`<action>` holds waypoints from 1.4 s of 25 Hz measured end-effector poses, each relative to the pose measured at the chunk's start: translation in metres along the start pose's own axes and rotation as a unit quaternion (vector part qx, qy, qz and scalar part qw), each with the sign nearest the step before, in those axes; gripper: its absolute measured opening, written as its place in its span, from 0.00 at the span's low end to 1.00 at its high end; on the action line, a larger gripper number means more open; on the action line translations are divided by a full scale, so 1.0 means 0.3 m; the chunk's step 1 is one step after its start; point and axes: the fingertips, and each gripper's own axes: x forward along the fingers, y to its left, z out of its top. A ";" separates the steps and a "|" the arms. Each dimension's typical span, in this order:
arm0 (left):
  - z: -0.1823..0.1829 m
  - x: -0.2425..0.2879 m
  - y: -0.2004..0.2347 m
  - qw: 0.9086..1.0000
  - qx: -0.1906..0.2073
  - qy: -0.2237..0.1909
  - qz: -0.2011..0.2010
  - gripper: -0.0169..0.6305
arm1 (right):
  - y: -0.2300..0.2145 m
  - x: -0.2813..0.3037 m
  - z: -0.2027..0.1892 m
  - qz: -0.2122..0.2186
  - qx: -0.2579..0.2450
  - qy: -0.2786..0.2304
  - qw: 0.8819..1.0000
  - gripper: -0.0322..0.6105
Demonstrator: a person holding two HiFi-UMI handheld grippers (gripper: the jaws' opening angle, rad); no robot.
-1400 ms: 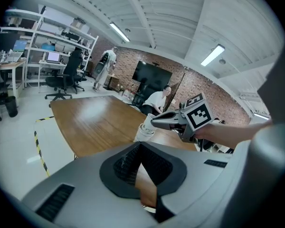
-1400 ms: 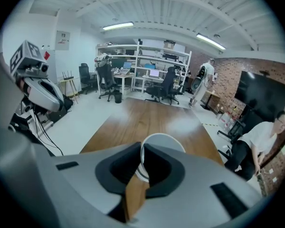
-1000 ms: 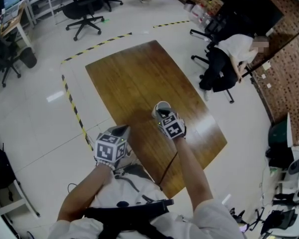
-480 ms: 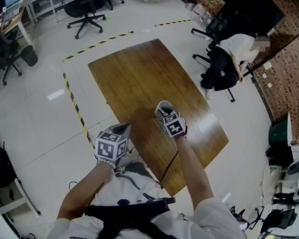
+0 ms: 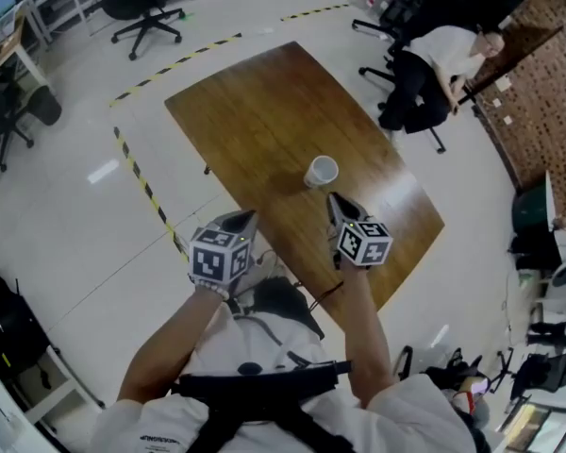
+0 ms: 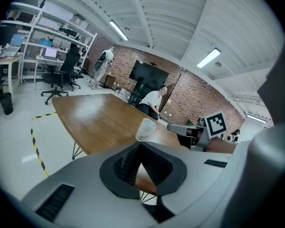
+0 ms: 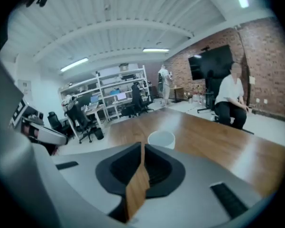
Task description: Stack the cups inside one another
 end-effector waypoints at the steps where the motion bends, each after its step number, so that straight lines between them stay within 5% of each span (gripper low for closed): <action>1: -0.005 -0.006 -0.003 1.000 0.002 0.002 -0.007 0.02 | 0.010 -0.041 -0.027 -0.006 0.025 -0.006 1.000 0.06; 9: -0.032 0.047 -0.113 0.999 0.010 0.004 -0.052 0.02 | -0.009 -0.296 -0.128 -0.055 0.122 -0.049 0.990 0.05; 18: -0.080 -0.002 -0.230 0.999 0.008 -0.015 -0.033 0.02 | -0.038 -0.487 -0.157 -0.050 0.114 -0.071 0.990 0.05; 35: -0.371 -0.151 -0.627 0.999 0.037 -0.031 0.017 0.02 | -0.059 -0.917 -0.375 0.002 0.108 -0.076 0.991 0.05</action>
